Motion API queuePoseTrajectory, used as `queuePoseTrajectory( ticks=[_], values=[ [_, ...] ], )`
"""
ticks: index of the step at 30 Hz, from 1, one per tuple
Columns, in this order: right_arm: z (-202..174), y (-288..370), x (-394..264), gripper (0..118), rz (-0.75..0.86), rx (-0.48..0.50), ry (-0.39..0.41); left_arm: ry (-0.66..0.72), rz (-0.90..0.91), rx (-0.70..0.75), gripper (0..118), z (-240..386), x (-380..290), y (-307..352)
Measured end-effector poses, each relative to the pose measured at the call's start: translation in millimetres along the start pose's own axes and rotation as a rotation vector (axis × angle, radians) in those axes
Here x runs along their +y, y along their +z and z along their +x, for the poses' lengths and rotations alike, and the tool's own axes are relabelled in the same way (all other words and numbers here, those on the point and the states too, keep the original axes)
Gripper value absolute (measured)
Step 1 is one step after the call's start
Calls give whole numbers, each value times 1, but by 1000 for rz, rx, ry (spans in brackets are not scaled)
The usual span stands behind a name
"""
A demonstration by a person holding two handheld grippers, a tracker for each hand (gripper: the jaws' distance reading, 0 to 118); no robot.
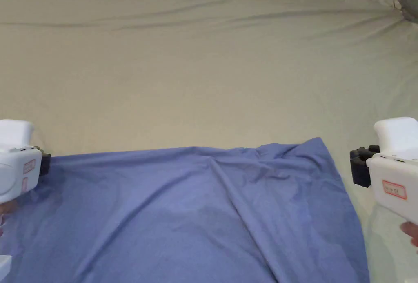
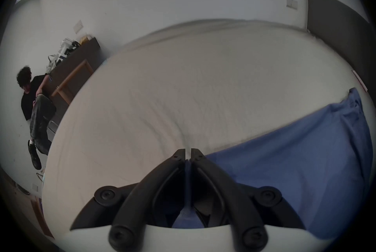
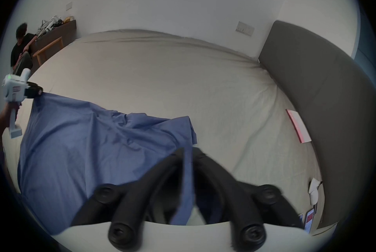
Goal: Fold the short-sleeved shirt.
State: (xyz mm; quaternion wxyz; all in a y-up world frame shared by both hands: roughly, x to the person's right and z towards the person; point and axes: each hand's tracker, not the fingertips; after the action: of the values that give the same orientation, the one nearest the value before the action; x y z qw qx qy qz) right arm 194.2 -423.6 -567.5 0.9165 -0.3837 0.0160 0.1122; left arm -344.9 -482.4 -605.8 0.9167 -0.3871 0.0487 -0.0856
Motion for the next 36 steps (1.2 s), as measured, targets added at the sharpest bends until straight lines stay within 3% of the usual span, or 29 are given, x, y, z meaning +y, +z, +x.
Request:
queuePoseTrajectory(
  ticks=[1, 3, 4, 10, 14, 15, 17, 18, 19, 25, 36],
  values=[
    [5, -11, 6, 35, -46, 23, -5, 4, 21, 1, 2, -7, 3, 9],
    [14, -37, 13, 104, -140, 50, -38, -15, 64, -5, 2, -11, 5, 35],
    [18, -53, 12, 113, -180, 76, -56, -37, 96, 2, 2, -13, 6, 49],
    [26, -125, -4, 113, -378, 55, -182, -94, 157, -19, 2, -18, 12, 98],
    [7, -135, -16, 106, -406, 51, -154, -105, 166, -26, 2, -15, 6, 115],
    [5, -129, -14, 97, -375, 30, -151, -119, 163, -21, 2, -13, 3, 117],
    [5, -122, -10, 65, -344, 68, -116, -146, 150, -25, 2, -11, -2, 119],
    [5, -121, -8, 28, -321, 82, -97, -154, 143, -23, 2, -10, -4, 120],
    [3, -117, -6, 5, -325, 66, -89, -154, 143, -24, 2, -10, -6, 123],
    [7, -59, 11, 5, -217, 87, -69, -118, 156, -10, 2, -16, -9, 152],
    [52, 182, 41, 5, 195, 161, -22, -18, 380, 84, 2, -44, 16, 292]
  ],
)
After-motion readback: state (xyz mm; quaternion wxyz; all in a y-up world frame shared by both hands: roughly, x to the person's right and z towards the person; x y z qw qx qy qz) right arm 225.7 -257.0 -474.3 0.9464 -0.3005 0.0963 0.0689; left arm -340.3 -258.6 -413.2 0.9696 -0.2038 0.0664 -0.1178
